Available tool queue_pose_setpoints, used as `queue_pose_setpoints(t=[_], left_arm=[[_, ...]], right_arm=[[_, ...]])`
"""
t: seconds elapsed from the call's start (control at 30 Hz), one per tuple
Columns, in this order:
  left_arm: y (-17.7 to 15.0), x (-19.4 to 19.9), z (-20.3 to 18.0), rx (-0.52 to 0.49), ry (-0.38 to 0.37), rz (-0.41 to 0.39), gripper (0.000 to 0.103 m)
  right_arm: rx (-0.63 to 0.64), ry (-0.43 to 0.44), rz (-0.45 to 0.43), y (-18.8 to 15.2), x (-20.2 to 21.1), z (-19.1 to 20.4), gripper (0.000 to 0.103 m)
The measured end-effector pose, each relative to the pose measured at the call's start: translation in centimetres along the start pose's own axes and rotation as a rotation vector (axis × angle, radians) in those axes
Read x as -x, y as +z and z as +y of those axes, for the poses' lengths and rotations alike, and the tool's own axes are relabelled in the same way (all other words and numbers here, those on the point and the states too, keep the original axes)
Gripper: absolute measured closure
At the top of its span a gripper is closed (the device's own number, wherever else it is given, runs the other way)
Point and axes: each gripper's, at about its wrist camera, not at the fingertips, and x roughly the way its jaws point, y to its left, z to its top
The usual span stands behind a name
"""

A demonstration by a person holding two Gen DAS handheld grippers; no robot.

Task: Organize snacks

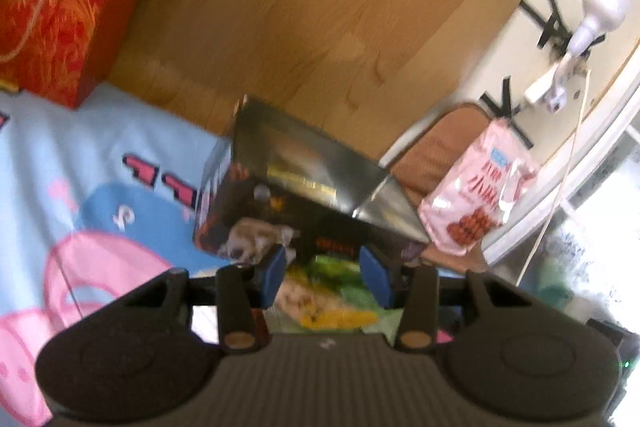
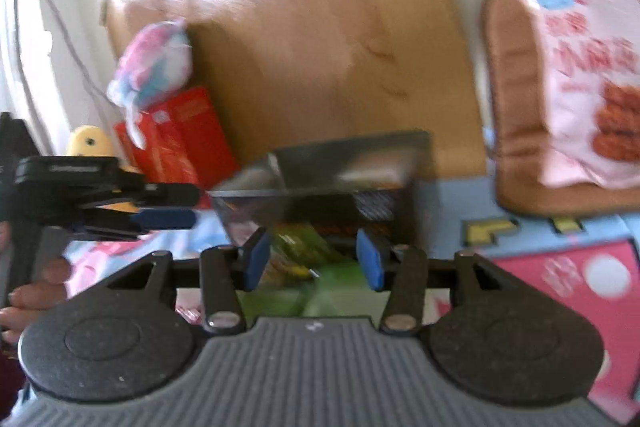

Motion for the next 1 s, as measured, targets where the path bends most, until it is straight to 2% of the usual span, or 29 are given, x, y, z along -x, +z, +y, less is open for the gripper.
queue_pose_setpoints(t=[0.13,0.23,0.27,0.33,0.37,0.53,0.67,0.77,0.87,1.0], left_arm=[[-1.0,-2.7,-0.9,-0.035,0.055,0.057,0.061],[-2.0,-3.3,-1.9,-0.077,0.076,0.085,0.061],[-2.3,-3.3,-2.2,-0.088,0.08,0.095,0.061],[-3.2,-2.7,-2.6,-0.106,0.082,0.107,0.061],[-3.5,-2.3,-2.6,-0.11,0.077,0.113,0.061],[-6.7,0.1,-1.9,-0.101,0.064,0.174,0.062],[-9.6,3.3,-2.4,-0.163,0.076,0.15,0.06],[-10.8,5.2,-2.2,-0.16,0.038,0.17,0.06],[-11.5,7.3,-1.8,-0.156,0.017,0.155,0.058],[-11.4,9.7,-0.4,-0.103,0.01,0.099,0.058]], right_arm=[[-0.06,-0.101,0.012,-0.2,-0.6,-1.1,0.052],[-0.204,-0.151,0.015,0.0,-2.0,-3.7,0.051],[-0.259,-0.123,0.046,0.0,-2.7,-4.6,0.052],[-0.345,-0.043,0.164,-1.1,-3.8,-5.4,0.052],[-0.386,-0.002,0.166,-1.6,-3.5,-5.4,0.052],[-0.279,-0.003,0.167,-3.3,-0.3,-1.9,0.049],[-0.289,0.052,0.175,-5.4,2.9,-0.3,0.048],[-0.266,0.095,0.203,-6.8,4.4,1.2,0.045],[-0.137,0.092,0.221,-7.3,6.0,2.7,0.046],[-0.105,0.021,0.176,-6.5,8.5,2.4,0.045]])
